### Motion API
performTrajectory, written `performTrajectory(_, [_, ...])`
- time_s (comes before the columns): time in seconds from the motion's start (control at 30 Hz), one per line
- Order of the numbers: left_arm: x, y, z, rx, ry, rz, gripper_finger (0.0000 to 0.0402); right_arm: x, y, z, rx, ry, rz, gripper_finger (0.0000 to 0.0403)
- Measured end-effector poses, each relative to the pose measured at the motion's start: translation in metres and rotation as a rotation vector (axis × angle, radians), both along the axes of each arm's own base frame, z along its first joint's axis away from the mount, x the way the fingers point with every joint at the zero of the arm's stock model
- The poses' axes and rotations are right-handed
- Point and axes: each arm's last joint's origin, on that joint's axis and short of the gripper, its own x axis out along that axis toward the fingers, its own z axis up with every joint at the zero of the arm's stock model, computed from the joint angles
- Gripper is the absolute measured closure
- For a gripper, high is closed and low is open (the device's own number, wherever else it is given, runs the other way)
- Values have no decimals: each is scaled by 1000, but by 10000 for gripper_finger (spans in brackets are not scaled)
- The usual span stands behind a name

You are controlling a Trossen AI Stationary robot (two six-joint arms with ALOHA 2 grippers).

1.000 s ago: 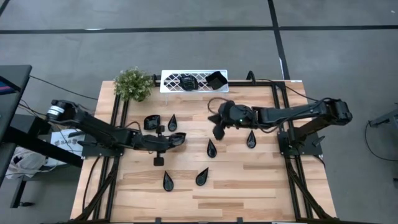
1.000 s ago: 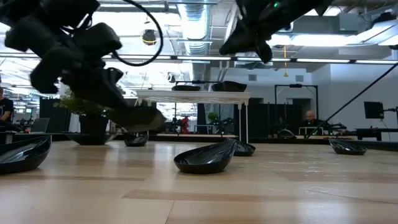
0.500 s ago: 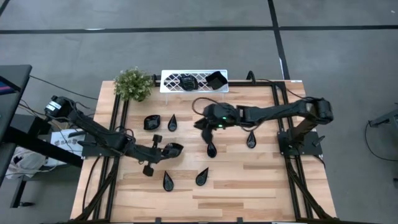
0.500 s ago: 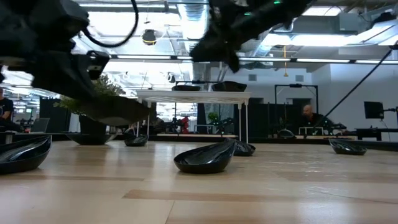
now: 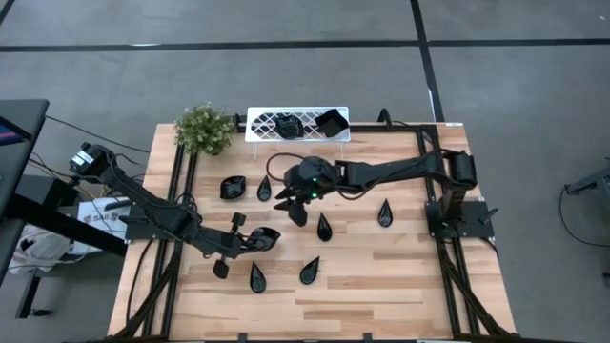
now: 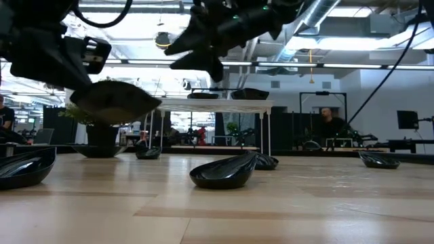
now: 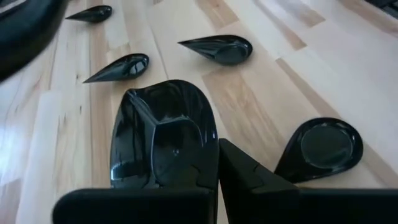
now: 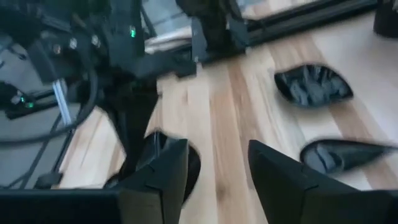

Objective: Pick & Place Mini shaped plates
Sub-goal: Stack the right leaf shaped plate on the top of the leaf shaped plates on the shelf

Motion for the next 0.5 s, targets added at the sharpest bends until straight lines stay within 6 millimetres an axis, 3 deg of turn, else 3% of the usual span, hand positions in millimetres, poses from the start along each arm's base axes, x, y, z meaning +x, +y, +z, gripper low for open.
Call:
performTrajectory(0.23, [-1,-2,1,5,-6,-3,395,-1,-5,-1,30,10,49,246])
performTrajectory(0.5, [-1,-2,2,3,-10,-6,395,-2,2,-2,34,25,67,262])
